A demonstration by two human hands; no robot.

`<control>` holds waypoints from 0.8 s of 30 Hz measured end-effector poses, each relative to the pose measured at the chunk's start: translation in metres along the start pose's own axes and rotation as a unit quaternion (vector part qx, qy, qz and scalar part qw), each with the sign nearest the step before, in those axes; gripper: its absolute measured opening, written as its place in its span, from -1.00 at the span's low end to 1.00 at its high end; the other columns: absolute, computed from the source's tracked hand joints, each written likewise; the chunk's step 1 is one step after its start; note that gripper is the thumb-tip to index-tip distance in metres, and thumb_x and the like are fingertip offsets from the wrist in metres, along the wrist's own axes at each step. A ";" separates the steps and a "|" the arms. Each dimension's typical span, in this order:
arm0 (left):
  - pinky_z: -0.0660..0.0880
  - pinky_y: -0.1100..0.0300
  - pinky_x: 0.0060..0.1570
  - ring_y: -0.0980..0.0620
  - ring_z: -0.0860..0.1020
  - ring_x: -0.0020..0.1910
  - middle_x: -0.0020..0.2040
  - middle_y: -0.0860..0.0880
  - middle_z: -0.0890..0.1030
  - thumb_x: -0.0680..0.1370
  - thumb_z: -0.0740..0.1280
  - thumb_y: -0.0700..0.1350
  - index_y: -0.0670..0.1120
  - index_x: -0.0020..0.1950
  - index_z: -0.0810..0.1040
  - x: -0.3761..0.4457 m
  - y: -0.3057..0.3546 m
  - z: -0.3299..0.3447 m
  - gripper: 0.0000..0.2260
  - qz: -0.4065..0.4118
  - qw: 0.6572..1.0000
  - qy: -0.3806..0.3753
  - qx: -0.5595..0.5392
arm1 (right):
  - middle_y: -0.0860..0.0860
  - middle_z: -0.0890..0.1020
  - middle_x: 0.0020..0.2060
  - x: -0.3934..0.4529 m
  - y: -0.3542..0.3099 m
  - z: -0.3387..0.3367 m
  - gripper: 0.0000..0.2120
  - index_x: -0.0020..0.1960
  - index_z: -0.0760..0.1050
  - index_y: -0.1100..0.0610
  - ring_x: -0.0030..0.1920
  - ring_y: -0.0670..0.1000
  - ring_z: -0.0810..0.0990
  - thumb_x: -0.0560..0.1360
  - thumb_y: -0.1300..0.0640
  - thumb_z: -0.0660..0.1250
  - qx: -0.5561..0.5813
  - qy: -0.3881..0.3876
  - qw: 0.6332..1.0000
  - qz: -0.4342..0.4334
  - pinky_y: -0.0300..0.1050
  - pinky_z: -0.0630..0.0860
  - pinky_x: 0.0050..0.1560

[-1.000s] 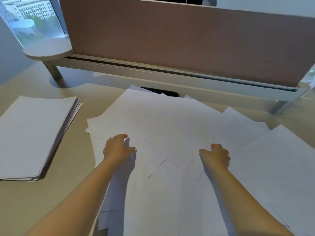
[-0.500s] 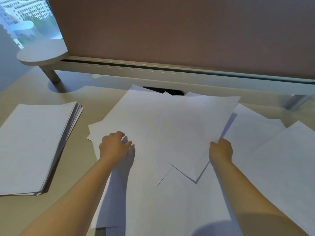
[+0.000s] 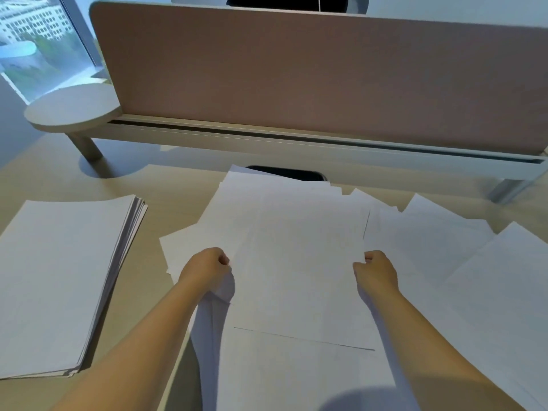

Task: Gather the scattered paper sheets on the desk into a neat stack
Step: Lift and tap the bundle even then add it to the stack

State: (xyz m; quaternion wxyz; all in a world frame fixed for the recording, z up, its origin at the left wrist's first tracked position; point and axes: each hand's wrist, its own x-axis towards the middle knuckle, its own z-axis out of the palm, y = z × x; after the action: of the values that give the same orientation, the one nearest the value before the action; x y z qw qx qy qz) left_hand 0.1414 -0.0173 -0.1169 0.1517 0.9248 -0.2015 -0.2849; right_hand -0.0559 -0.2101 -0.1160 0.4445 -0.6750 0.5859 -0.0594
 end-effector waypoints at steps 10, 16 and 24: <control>0.37 0.30 -0.35 0.08 0.54 -0.43 -0.42 -0.02 0.58 0.53 0.22 -0.28 -0.10 -0.36 0.53 -0.035 -0.018 -0.006 -0.72 -0.040 0.954 -0.290 -0.057 | 0.01 0.17 -0.50 -0.025 0.006 0.008 -0.56 -0.45 0.11 0.08 -0.46 0.00 0.14 0.42 0.45 0.22 0.077 -0.019 0.997 0.012 -0.18 0.13 -0.30; 0.44 0.22 -0.28 -0.09 0.46 -0.26 -0.20 -0.18 0.50 0.57 0.18 -0.26 -0.16 -0.22 0.50 -0.031 -0.034 -0.005 -0.80 -0.029 0.951 -0.141 -0.274 | 0.00 0.38 -0.34 -0.033 0.010 0.029 -0.68 -0.35 0.26 0.09 -0.19 0.06 0.43 0.44 0.38 0.26 0.079 -0.065 0.995 -0.007 -0.11 0.37 -0.07; 0.36 0.03 0.25 -0.15 0.39 0.33 0.37 -0.14 0.42 0.57 0.22 -0.03 -0.15 0.40 0.33 -0.002 -0.044 -0.009 -0.58 0.023 0.989 0.126 -0.078 | 0.12 0.42 0.29 -0.031 0.003 0.025 -0.54 0.36 0.30 0.14 0.32 0.19 0.37 0.51 0.05 0.27 -0.090 0.076 0.993 -0.017 0.06 0.34 0.28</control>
State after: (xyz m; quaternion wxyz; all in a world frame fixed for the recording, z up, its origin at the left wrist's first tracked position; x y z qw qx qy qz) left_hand 0.1579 0.0235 -0.1266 0.2541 0.9337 -0.1794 -0.1772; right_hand -0.0520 -0.1706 -0.1195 0.3350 -0.7156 0.6095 -0.0650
